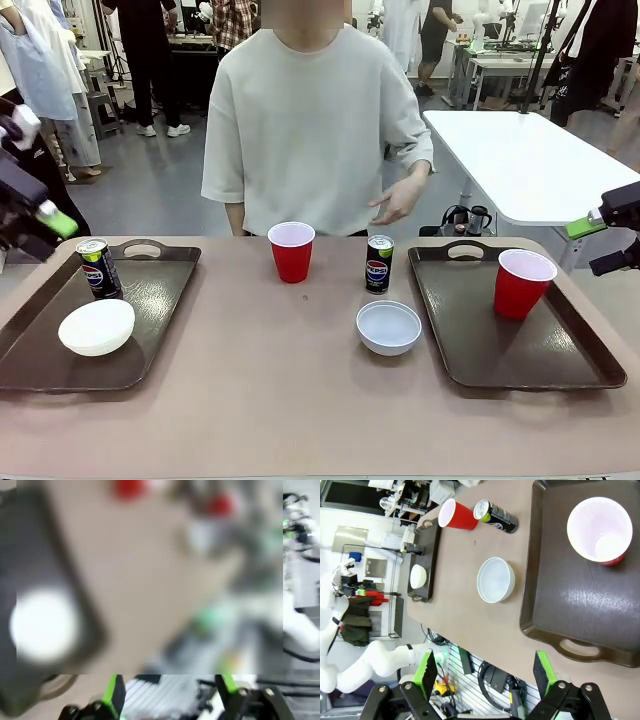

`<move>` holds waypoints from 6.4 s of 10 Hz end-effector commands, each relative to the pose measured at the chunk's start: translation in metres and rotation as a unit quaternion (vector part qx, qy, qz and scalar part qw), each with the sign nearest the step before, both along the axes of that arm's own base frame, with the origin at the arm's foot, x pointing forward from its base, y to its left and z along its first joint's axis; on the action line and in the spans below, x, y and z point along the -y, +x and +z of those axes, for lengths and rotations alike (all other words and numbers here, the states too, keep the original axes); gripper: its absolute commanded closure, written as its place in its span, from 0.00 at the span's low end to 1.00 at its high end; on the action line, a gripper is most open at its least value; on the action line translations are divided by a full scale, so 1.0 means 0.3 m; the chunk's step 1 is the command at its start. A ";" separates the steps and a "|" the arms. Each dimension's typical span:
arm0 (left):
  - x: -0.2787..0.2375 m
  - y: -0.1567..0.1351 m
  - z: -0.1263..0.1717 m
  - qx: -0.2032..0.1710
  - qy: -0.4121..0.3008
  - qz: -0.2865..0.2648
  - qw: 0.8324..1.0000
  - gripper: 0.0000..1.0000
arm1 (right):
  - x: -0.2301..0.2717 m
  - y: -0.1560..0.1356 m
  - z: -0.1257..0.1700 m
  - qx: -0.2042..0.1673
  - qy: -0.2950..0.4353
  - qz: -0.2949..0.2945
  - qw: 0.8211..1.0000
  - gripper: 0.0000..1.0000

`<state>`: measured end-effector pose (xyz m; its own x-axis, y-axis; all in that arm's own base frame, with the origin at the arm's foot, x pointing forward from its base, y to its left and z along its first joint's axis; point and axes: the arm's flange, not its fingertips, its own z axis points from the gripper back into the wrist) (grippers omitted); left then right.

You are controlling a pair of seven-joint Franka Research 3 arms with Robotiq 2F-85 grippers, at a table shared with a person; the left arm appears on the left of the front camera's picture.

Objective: Prepare tableware on both trays.
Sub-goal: Pick up a Picnic Bowl from the table and place it on a Handle tray.

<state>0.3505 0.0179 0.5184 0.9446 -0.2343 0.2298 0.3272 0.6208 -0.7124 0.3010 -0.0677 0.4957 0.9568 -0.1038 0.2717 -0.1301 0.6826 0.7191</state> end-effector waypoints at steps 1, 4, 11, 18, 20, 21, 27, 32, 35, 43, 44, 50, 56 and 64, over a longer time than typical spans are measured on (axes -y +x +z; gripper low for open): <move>-0.086 -0.013 -0.028 0.022 -0.097 0.030 0.995 0.05 | 0.002 0.009 -0.001 0.006 0.013 0.003 1.000 0.00; -0.140 -0.022 -0.041 0.005 -0.134 0.056 0.989 0.05 | 0.002 0.009 -0.001 0.006 0.013 0.003 1.000 0.00; -0.135 -0.029 0.003 0.021 -0.124 0.052 0.991 0.05 | -0.084 0.004 0.045 -0.012 -0.044 -0.039 0.998 0.00; -0.135 -0.029 0.003 0.021 -0.124 0.052 0.991 0.05 | -0.617 0.229 -0.108 -0.097 -0.269 -0.048 0.957 0.00; -0.135 -0.029 0.003 0.021 -0.124 0.052 0.991 0.05 | -0.715 0.263 -0.157 -0.092 -0.298 -0.018 0.950 0.00; -0.135 -0.029 0.003 0.021 -0.124 0.052 0.991 0.05 | -0.644 0.195 -0.150 -0.091 -0.269 -0.034 0.958 0.00; -0.135 -0.029 0.003 0.021 -0.124 0.052 0.991 0.05 | -0.452 -0.419 -0.147 -0.068 -0.325 -0.074 0.940 0.00; -0.135 -0.029 0.003 0.021 -0.124 0.052 0.991 0.05 | -0.388 -0.334 -0.210 -0.126 -0.286 -0.057 0.948 0.00; -0.135 -0.029 0.003 0.021 -0.124 0.052 0.991 0.05 | -0.417 -0.269 0.074 -0.117 -0.293 -0.065 0.947 0.00; -0.135 -0.029 0.003 0.021 -0.124 0.052 0.991 0.05 | -0.747 0.296 0.023 -0.132 -0.316 -0.124 0.931 0.00; -0.135 -0.029 0.003 0.021 -0.124 0.052 0.991 0.05 | -0.787 0.334 -0.018 -0.126 -0.321 -0.128 0.930 0.00; -0.135 -0.029 0.003 0.021 -0.124 0.052 0.991 0.05 | -0.808 0.360 -0.140 -0.111 -0.383 -0.120 0.909 0.00; -0.135 -0.029 0.003 0.021 -0.124 0.052 0.991 0.05 | -0.905 0.470 -0.371 -0.117 -0.405 -0.062 0.905 0.00; -0.135 -0.029 0.003 0.021 -0.124 0.052 0.991 0.05 | -0.951 0.486 -0.516 -0.169 -0.399 -0.025 0.901 0.58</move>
<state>0.3421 0.0575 0.5195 0.9556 -0.0667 0.2870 0.2829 0.4799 -0.8305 0.4394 0.2134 0.3400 0.9990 -0.0431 -0.0099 0.0429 0.9989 -0.0197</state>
